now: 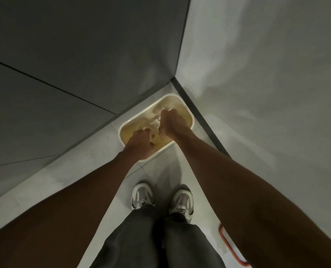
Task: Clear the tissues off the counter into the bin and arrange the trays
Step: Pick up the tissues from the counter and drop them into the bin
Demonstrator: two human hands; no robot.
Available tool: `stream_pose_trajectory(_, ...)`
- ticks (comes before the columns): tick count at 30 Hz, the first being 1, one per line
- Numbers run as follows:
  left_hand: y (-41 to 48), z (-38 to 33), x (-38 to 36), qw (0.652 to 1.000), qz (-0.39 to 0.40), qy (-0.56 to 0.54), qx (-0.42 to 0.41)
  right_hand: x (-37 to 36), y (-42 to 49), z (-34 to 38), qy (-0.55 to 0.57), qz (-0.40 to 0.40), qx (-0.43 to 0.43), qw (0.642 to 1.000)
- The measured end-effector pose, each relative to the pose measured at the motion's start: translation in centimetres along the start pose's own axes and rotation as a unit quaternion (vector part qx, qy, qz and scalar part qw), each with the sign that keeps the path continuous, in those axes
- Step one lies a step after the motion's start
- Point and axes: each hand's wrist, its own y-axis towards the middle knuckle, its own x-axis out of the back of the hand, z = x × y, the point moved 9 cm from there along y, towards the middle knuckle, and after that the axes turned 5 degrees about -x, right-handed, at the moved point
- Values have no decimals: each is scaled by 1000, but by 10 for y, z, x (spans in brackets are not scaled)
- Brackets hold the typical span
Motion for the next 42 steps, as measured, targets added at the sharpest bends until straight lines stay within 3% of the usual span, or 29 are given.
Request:
stream_pose_trajectory(6, -97, -39, 94, 995, -94, 14, 0, 88, -103, 23, 1, -66, 3, 998)
stream_pose_trajectory(17, -344, -122, 261, 963, -265, -41, -28, 266, -342, 75, -12, -159, 94, 983)
stream_pose_trajectory(26, -526, -171, 363, 918, -381, -109, -27, 387, -500, 130, 56, -218, 174, 959)
stream_pose_trajectory(34, -615, -150, 408, 878, -449, -165, 4, 430, -567, 184, 121, -213, 204, 948)
stream_pose_trajectory(42, -653, -81, 442, 835, -507, -207, 56, 440, -553, 252, 126, -186, 222, 949)
